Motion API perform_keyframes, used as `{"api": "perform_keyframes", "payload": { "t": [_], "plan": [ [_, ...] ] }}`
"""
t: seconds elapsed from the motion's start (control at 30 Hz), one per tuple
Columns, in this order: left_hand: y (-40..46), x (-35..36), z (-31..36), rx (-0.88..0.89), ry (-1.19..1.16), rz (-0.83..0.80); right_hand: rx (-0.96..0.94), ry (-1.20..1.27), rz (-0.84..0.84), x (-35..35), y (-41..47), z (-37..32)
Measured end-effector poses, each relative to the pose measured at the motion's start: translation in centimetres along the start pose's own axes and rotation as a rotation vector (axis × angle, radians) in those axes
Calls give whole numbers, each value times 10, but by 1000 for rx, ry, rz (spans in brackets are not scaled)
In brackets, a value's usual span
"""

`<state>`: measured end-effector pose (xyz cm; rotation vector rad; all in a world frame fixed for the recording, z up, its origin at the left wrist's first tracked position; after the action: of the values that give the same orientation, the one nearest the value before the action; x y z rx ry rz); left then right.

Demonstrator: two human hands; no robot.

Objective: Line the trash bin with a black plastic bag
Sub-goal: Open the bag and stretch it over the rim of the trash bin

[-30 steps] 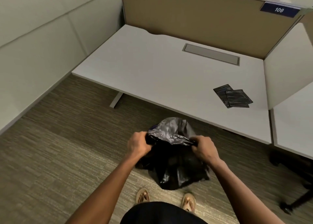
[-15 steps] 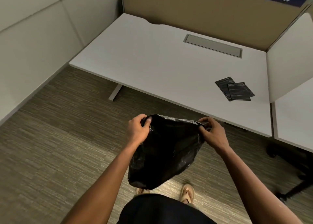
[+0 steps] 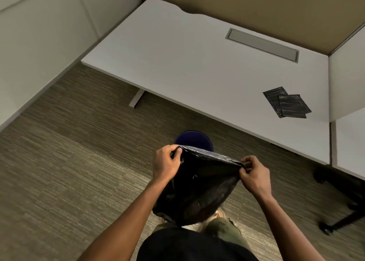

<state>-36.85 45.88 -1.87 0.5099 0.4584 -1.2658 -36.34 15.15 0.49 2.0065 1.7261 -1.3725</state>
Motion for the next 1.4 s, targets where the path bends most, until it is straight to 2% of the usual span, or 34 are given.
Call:
{"api": "perform_keyframes", "payload": {
  "t": [0.1, 0.17, 0.3, 0.43, 0.63, 0.77, 0.97, 1.27, 1.4],
  "plan": [
    [2, 11, -3, -12, 81, -16, 31, -74, 114, 9, 9, 1],
    [10, 19, -5, -26, 45, -38, 66, -57, 136, 14, 20, -2],
    [36, 29, -3, -117, -31, -11, 262, 314, -97, 23, 44, -16],
    [54, 38, -1, -90, -62, 66, 357, 679, -277, 29, 75, -25],
    [58, 72, -24, -158, -60, 152, 551, 986, -484, 54, 123, -17],
    [60, 102, -51, -239, -112, 210, 587, 966, -537, 85, 147, -4],
    [68, 143, -114, -299, -172, 193, 587, 933, -479, 138, 185, 14],
    [94, 227, -240, -434, -95, 1, 752, 795, -258, 254, 266, 68],
    [118, 265, -291, -536, -48, -34, 741, 709, -275, 298, 314, 87]
  ]
}}
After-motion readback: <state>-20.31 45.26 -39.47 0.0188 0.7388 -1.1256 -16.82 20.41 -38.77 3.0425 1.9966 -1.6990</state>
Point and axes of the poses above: each hand's wrist, its own y-axis towards the middle knuckle, its own x-axis out of the palm, z = x × y, the point moved 2 cm from there along y, towards the middle knuckle, and after that the axes turned 12 degrees about x, right-handed, at the moved point
